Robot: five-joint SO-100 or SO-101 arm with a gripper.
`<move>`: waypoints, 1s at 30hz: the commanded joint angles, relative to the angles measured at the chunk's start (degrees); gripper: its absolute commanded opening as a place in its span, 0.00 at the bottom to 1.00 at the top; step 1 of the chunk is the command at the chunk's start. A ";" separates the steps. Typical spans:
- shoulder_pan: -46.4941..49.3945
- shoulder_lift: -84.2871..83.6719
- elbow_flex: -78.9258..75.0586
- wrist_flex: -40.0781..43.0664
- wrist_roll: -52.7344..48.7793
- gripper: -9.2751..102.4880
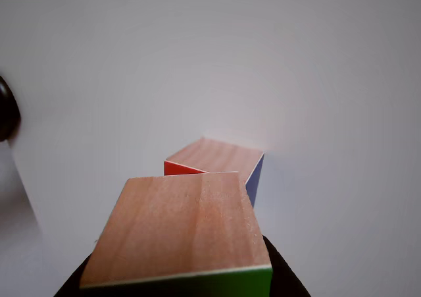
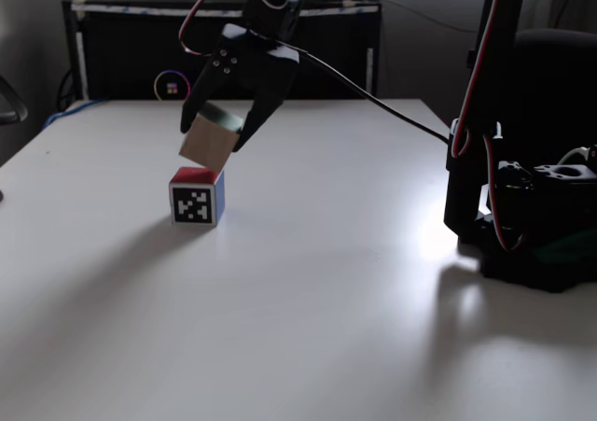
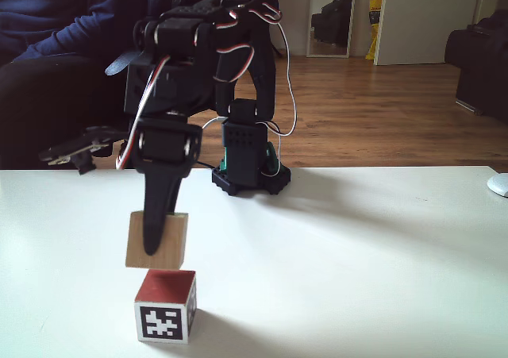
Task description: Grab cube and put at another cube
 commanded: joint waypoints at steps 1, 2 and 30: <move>-0.97 -0.53 -3.69 0.44 0.53 0.26; -0.97 -1.14 -4.04 0.44 0.62 0.26; -2.02 -3.78 -8.44 4.39 0.70 0.44</move>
